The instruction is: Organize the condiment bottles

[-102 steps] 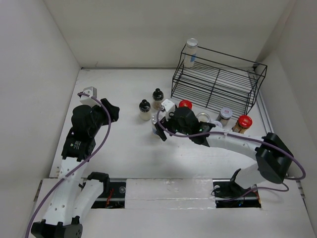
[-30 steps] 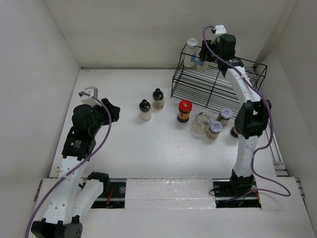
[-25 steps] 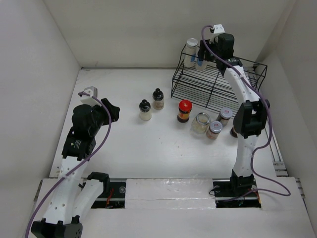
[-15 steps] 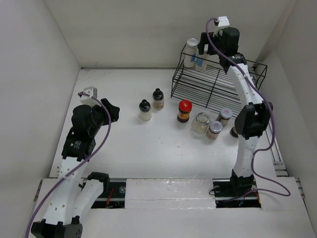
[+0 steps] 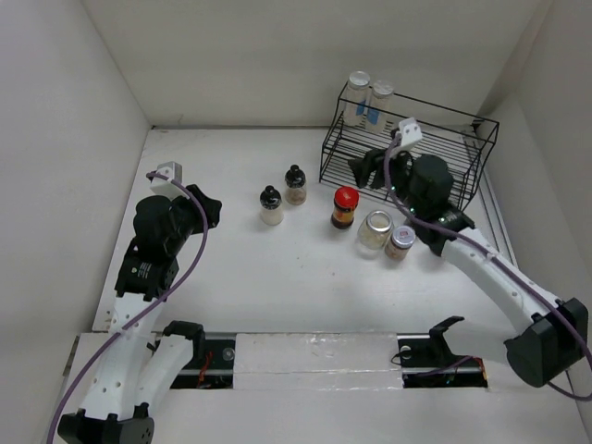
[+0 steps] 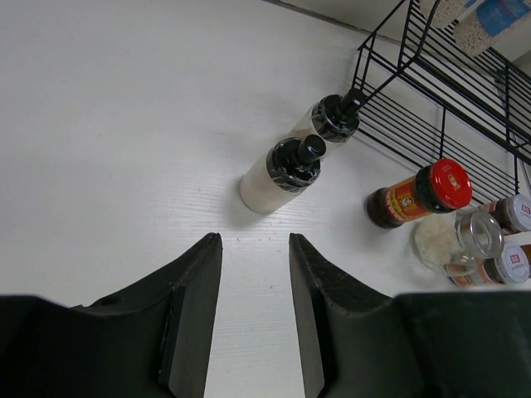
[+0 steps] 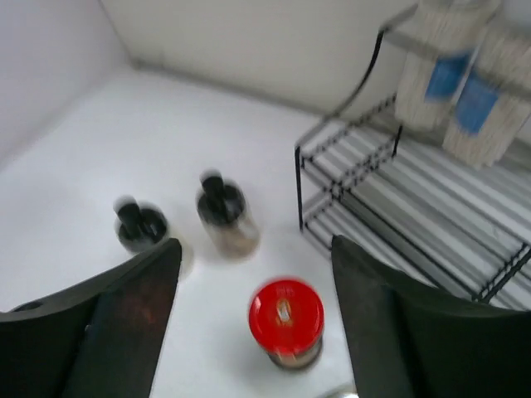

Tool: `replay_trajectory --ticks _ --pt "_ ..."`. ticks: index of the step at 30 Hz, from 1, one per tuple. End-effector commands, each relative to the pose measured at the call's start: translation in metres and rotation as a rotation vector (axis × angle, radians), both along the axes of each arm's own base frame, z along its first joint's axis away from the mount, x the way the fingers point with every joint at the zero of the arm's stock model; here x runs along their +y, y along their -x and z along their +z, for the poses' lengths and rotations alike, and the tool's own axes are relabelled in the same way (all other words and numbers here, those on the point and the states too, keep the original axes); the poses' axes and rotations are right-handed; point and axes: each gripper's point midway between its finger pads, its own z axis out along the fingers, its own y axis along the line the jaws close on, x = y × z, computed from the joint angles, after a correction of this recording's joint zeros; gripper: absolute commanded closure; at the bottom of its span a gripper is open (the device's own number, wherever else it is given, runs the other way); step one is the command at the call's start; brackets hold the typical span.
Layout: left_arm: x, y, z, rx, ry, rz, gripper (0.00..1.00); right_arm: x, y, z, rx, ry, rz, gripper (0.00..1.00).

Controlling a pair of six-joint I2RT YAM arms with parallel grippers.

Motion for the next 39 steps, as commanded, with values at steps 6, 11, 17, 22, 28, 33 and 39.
replay_trajectory --ticks 6,11,17,22,28,33,39 --pt "-0.001 -0.003 0.011 -0.046 0.001 -0.012 0.62 0.0 0.009 -0.115 0.264 0.112 -0.067 0.04" --pt "-0.001 -0.003 0.011 -0.046 0.001 -0.012 0.58 0.009 -0.003 -0.135 0.31 0.182 -0.021 0.02" --pt "-0.001 -0.003 0.011 -0.046 0.001 -0.012 0.57 0.035 -0.006 -0.149 0.343 0.238 0.004 0.01" --pt "-0.001 -0.003 0.007 -0.037 0.0 -0.012 0.57 0.034 -0.022 -0.17 0.38 0.276 -0.049 0.01" --pt "-0.001 -0.003 0.007 -0.037 0.0 -0.012 0.57 0.029 -0.033 -0.178 0.385 0.295 -0.103 0.01" --pt "-0.001 -0.003 0.007 -0.037 0.0 -0.012 0.57 0.036 -0.034 -0.182 0.382 0.295 -0.09 0.31" --pt "-0.001 -0.001 0.009 -0.046 0.001 -0.012 0.57 0.053 -0.018 -0.099 0.22 0.185 -0.037 0.5"
